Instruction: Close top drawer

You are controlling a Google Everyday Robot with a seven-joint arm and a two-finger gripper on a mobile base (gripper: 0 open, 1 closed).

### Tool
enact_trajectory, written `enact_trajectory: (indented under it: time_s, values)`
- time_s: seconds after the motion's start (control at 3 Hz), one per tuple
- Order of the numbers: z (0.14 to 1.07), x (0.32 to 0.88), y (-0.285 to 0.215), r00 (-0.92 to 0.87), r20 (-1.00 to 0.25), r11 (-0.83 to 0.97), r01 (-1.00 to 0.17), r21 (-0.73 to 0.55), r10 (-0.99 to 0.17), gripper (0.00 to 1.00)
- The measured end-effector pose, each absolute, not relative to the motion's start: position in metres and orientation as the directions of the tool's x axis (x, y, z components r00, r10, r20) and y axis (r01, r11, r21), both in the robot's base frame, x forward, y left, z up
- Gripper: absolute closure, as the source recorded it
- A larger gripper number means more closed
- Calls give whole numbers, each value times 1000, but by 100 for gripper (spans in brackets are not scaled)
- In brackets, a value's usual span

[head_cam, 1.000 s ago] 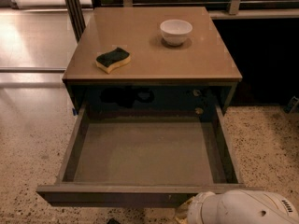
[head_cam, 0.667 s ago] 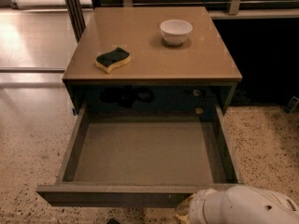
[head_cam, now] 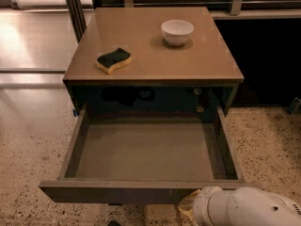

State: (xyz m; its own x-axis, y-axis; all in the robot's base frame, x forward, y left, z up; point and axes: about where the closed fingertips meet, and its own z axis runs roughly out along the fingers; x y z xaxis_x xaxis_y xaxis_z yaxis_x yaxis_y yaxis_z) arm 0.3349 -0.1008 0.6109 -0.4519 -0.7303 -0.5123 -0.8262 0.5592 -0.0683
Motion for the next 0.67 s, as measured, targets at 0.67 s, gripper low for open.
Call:
enact_trajectory:
  time_s: [0.67]
  values:
    - [612,383,-116,-452,-592,662,-723,-195,-667,100]
